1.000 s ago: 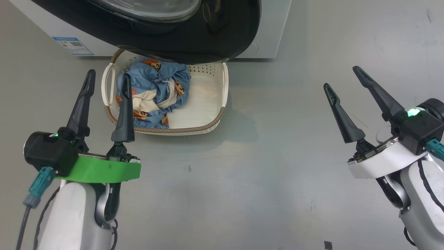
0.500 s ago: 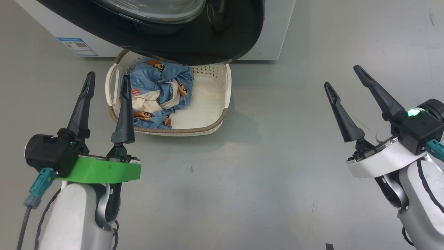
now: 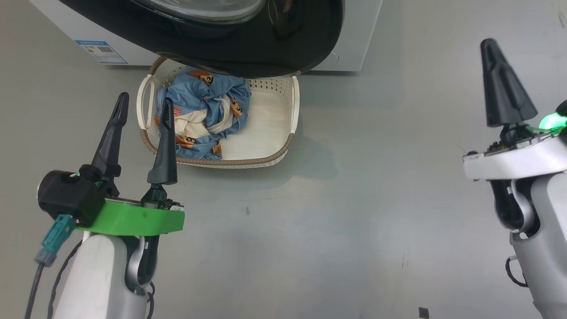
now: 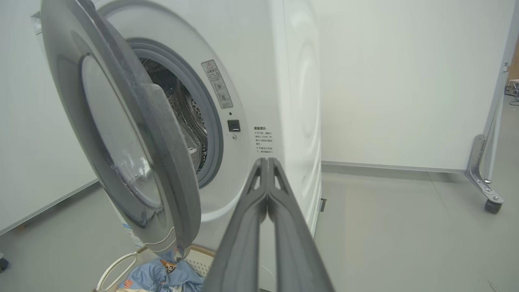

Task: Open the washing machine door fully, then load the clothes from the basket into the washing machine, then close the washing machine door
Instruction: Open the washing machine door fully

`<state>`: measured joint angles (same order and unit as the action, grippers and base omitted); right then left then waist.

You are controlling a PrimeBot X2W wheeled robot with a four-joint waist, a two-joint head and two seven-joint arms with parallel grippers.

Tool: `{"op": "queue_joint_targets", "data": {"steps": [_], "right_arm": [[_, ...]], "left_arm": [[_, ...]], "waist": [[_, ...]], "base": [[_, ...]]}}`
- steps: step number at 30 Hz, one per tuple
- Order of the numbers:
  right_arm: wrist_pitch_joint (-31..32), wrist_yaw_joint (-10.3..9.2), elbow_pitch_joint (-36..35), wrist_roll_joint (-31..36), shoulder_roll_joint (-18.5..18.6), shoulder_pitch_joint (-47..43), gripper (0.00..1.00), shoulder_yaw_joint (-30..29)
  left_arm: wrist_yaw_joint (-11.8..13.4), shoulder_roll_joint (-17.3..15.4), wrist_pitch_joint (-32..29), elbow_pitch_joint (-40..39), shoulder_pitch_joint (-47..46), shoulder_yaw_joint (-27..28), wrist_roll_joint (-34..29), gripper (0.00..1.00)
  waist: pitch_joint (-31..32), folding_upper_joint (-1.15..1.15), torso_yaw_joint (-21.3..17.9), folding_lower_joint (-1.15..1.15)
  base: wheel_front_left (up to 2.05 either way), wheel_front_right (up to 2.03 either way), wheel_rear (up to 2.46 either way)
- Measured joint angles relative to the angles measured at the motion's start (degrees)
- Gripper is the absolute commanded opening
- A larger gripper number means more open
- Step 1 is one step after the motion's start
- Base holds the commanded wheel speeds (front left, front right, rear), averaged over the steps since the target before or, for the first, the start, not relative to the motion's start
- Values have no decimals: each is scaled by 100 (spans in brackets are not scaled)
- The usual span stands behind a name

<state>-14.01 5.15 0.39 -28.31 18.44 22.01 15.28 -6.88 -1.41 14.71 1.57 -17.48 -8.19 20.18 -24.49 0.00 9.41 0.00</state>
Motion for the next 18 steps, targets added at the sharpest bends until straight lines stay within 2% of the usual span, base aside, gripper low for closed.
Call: {"op": "queue_joint_targets", "data": {"steps": [6,11,18], "right_arm": [[-24,33,-81,-776,-222,491,0,-365],[60,83,-110,-1228,-264,861,0,-527],[361,108,-3,-2348,-645,1324,0,-806]], "left_arm": [[0,0,0,-14,-12,-41,120,100],[0,0,0,-14,-18,-115,204,100],[0,-1,0,-8,-21,-189,252,100]], "waist": [[-116,0,54,0],[-179,0,136,0],[-223,0,232,0]], "base": [[0,0,0],[0,0,0],[0,0,0]]}}
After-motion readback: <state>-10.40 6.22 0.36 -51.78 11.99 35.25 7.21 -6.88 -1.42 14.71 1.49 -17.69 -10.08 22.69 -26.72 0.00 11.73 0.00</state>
